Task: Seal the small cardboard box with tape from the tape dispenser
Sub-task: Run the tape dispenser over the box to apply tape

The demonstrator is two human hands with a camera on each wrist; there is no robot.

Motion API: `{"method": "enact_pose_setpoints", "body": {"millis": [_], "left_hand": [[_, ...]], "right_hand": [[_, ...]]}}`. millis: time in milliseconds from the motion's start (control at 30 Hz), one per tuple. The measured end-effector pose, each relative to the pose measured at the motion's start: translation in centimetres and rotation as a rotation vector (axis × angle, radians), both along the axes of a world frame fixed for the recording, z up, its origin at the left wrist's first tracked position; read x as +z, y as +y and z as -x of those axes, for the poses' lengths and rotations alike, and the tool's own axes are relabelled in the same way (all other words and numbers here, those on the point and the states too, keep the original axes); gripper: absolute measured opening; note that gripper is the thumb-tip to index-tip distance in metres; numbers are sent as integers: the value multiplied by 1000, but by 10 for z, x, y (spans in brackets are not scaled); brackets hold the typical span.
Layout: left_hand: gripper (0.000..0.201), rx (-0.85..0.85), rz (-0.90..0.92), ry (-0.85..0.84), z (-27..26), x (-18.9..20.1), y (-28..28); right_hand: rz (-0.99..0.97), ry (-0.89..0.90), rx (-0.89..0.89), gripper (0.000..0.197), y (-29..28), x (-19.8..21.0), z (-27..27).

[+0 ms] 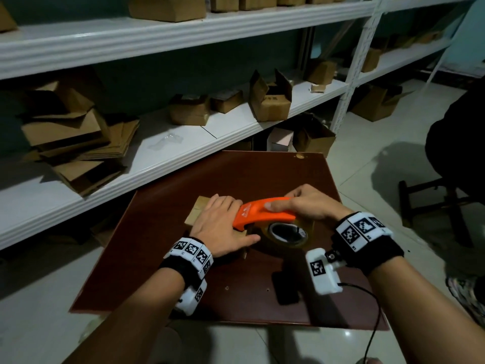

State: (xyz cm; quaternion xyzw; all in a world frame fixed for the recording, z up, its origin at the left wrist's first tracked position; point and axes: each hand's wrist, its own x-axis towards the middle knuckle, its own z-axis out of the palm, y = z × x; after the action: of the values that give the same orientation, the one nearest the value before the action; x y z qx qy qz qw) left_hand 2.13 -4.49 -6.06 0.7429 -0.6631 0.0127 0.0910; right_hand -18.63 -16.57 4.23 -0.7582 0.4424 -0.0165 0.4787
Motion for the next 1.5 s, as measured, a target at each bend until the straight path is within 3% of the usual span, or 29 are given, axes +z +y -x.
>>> {"method": "enact_pose_setpoints", "body": {"millis": [167, 333, 400, 533, 633, 933, 1267, 1367, 1500], "left_hand": [[94, 10, -9, 58, 4, 0, -1], [97, -5, -8, 123, 1, 3, -2], [96, -7, -6, 123, -1, 2, -2], [107, -4, -16, 54, -2, -2, -3], [110, 4, -21, 49, -3, -3, -4], [88, 5, 29, 47, -2, 0, -2], [103, -31, -51, -69, -2, 4, -3], [104, -33, -49, -76, -1, 6, -2], [99, -28, -39, -99, -3, 5, -2]], "right_hand": [[-20, 38, 8, 65, -5, 0, 2], [-77, 46, -21, 34, 2, 5, 7], [-97, 71, -28, 30, 2, 3, 11], [-97, 137, -58, 67, 2, 0, 9], [-82, 109, -61, 60, 4, 1, 5], [-84, 34, -19, 45, -2, 5, 6], [-78, 74, -1, 68, -14, 16, 29], [-78, 84, 10, 64, -14, 19, 33], [-41, 131, -11, 79, -19, 24, 39]]}}
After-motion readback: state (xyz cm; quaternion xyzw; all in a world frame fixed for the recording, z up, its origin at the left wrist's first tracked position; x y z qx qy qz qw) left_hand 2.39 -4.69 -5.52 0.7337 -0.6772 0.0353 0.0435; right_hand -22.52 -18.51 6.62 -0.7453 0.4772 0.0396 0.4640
